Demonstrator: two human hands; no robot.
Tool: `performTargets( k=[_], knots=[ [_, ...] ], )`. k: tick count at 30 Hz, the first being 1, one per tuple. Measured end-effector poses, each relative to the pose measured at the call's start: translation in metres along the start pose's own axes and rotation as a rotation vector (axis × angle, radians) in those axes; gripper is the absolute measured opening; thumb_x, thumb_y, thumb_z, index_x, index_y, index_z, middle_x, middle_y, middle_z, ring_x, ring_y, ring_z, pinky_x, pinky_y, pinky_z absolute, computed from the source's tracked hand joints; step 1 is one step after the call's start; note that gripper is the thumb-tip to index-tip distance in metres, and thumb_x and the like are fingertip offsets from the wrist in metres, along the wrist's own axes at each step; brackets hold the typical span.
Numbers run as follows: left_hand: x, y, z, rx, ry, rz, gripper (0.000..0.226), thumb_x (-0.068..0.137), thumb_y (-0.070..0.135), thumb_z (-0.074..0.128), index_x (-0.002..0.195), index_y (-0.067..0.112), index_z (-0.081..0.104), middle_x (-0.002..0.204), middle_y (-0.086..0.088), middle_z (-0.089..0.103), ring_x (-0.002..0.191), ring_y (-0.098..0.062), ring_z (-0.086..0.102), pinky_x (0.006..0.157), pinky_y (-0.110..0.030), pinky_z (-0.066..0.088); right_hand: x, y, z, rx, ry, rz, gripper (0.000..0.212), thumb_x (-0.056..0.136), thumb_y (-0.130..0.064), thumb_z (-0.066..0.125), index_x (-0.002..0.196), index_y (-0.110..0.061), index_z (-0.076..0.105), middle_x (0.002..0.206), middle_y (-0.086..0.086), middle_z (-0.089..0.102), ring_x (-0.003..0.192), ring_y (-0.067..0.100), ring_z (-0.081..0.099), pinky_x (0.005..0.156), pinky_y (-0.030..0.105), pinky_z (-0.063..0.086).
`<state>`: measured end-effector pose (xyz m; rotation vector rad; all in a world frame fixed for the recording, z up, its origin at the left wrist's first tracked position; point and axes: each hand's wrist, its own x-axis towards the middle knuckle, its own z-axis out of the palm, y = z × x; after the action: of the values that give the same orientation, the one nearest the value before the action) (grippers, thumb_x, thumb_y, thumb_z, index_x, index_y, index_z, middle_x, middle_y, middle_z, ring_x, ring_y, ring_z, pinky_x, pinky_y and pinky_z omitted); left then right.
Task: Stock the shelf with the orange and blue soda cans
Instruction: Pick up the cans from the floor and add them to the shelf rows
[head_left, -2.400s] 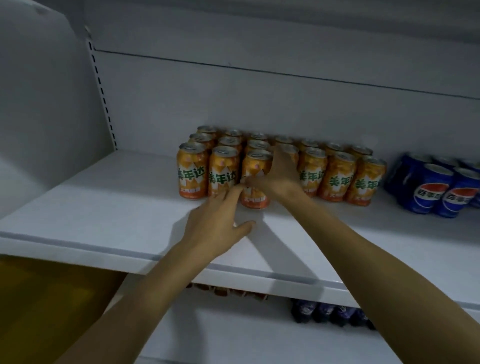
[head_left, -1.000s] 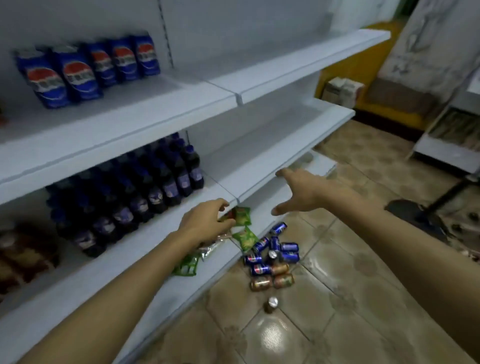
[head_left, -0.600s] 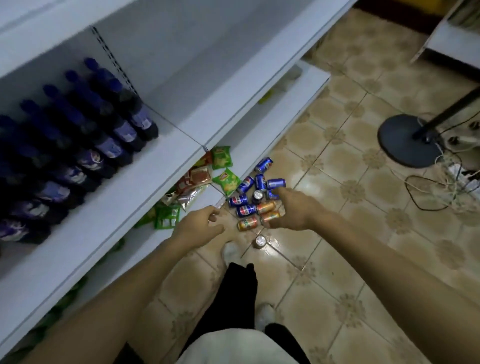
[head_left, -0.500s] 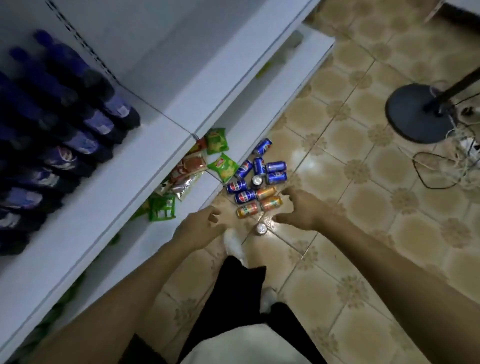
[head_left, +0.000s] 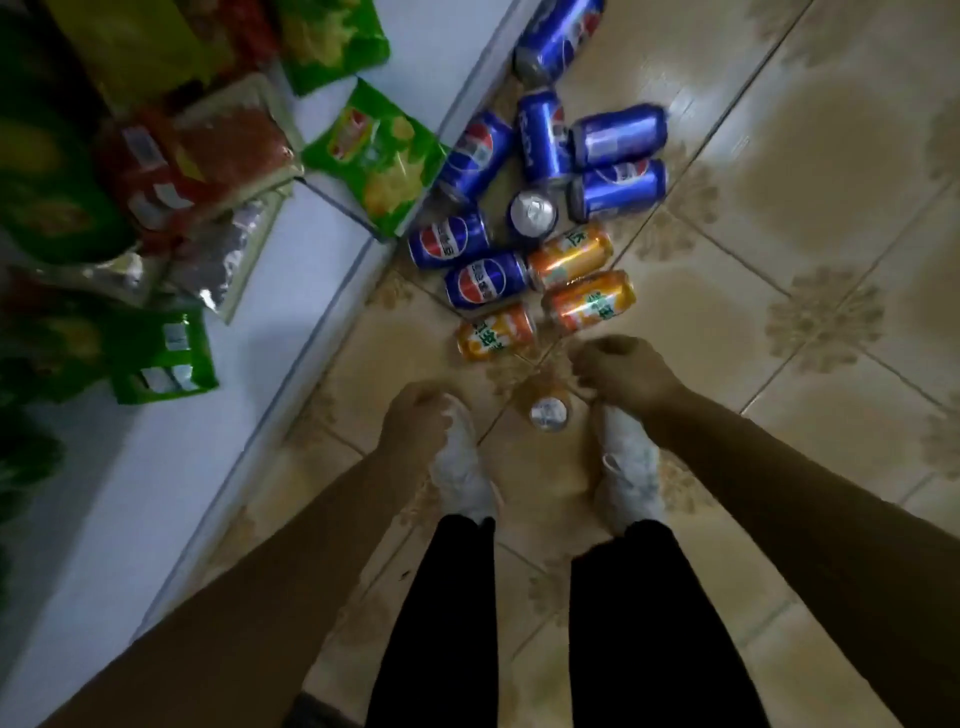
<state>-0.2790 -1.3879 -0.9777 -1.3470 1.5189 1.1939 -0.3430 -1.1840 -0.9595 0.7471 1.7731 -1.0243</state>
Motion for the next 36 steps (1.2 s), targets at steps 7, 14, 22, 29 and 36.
performTargets(
  k=[7,14,22,29,36],
  knots=[
    [0.167,-0.003,0.063,-0.331,0.015,-0.204,0.063,0.081,0.062,0.058,0.117,0.011,0.06,0.104,-0.009,0.063,0.093,-0.027,0.062,0.086,-0.045,0.054,0.162,0.036,0.088,-0.022,-0.115,-0.087,0.032,0.092,-0.017,0.054,0.121,-0.005,0.054,0.111,0.011,0.063,0.098,0.024,0.062,0.081,0.036,0.054],
    [0.166,0.013,0.082,-0.573,0.034,-0.241,0.045,0.084,0.035,0.07,0.113,0.005,0.055,0.097,-0.012,0.06,0.083,-0.023,0.06,0.068,-0.039,0.056,0.157,0.043,0.087,0.192,-0.072,0.044,0.032,0.09,-0.021,0.06,0.118,-0.008,0.051,0.106,0.004,0.063,0.091,0.016,0.062,0.072,0.027,0.052],
    [-0.031,0.057,0.022,-0.281,0.085,0.204,0.036,0.079,0.017,0.075,0.11,0.015,0.057,0.115,-0.013,0.061,0.092,-0.024,0.065,0.066,-0.037,0.06,-0.034,-0.016,-0.001,0.145,-0.113,-0.054,0.03,0.086,-0.022,0.067,0.094,0.006,0.064,0.072,0.006,0.061,0.071,0.019,0.057,0.059,0.023,0.042],
    [-0.3,0.123,-0.06,0.289,-0.133,0.65,0.047,0.075,0.017,0.08,0.118,0.021,0.061,0.119,0.004,0.06,0.108,-0.013,0.059,0.092,-0.036,0.052,-0.257,-0.106,-0.072,-0.185,-0.176,-0.456,0.073,0.073,-0.034,0.08,0.134,-0.017,0.043,0.116,-0.001,0.057,0.102,0.013,0.056,0.081,0.024,0.047],
    [-0.48,0.107,-0.087,0.099,-0.016,0.789,0.078,0.08,0.035,0.074,0.144,0.035,0.03,0.11,0.012,0.06,0.103,-0.009,0.06,0.089,-0.026,0.049,-0.414,-0.134,-0.095,0.005,-0.266,-0.537,0.068,0.064,-0.023,0.085,0.124,-0.018,0.052,0.115,0.002,0.064,0.104,0.017,0.063,0.091,0.041,0.053]
  ],
)
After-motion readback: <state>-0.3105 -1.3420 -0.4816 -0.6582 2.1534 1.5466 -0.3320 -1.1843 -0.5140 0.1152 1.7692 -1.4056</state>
